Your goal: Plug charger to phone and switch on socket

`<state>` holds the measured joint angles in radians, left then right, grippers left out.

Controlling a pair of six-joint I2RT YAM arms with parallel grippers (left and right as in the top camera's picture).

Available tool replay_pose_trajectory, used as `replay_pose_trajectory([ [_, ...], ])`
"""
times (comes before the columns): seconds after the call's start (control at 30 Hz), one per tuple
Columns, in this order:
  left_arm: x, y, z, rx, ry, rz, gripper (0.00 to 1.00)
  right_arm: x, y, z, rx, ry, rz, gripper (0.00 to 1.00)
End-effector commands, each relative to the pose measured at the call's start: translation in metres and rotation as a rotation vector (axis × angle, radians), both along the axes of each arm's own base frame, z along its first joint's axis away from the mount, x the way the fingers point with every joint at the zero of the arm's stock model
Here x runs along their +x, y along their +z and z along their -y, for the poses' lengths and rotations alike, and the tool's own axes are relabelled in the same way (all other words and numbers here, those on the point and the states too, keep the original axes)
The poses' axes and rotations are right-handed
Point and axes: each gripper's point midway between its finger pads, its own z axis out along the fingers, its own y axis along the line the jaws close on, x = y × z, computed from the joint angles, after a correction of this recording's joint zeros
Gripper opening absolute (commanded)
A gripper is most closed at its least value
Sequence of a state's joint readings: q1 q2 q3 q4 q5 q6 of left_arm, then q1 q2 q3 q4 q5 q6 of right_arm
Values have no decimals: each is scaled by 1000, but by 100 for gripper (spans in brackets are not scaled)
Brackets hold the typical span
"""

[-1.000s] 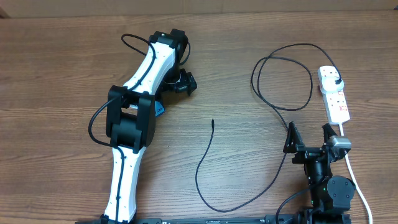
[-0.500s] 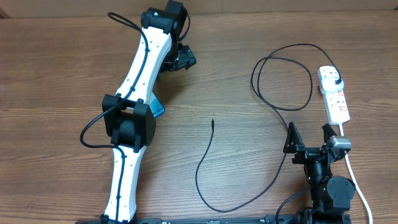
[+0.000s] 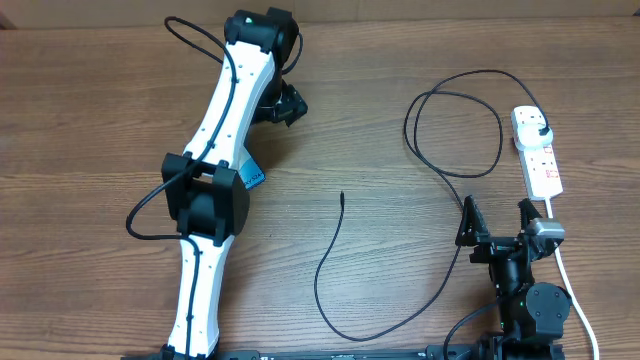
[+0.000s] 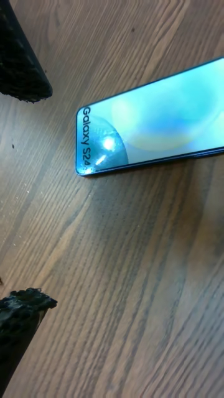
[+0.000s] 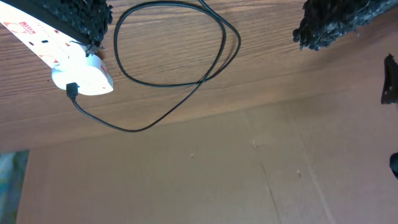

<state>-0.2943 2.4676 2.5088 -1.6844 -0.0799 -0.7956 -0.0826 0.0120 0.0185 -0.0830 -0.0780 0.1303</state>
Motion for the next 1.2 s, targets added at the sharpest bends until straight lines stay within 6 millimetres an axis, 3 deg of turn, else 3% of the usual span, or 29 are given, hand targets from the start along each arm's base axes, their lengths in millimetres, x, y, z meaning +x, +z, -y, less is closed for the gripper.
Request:
replay_pose_trajectory([
  [0.0, 2, 53, -5, -7, -69, 123, 100, 0, -2, -1, -4, 0, 3, 100],
  [0.4, 1, 57, -8, -5, -50, 131, 100, 0, -2, -1, -4, 0, 3, 100],
  [0.73, 10, 57, -26, 25, -43, 155, 100, 0, -2, -1, -4, 0, 2, 100],
  [0.8, 15, 51, -23, 21, -44, 166, 100, 0, -2, -1, -4, 0, 3, 100],
  [1.03, 7, -8, -13, 24, -42, 89, 100, 0, -2, -1, -4, 0, 2, 100],
  [1.17, -1, -24, -11, -12, -33, 119, 100, 0, -2, -1, -4, 0, 2, 100],
])
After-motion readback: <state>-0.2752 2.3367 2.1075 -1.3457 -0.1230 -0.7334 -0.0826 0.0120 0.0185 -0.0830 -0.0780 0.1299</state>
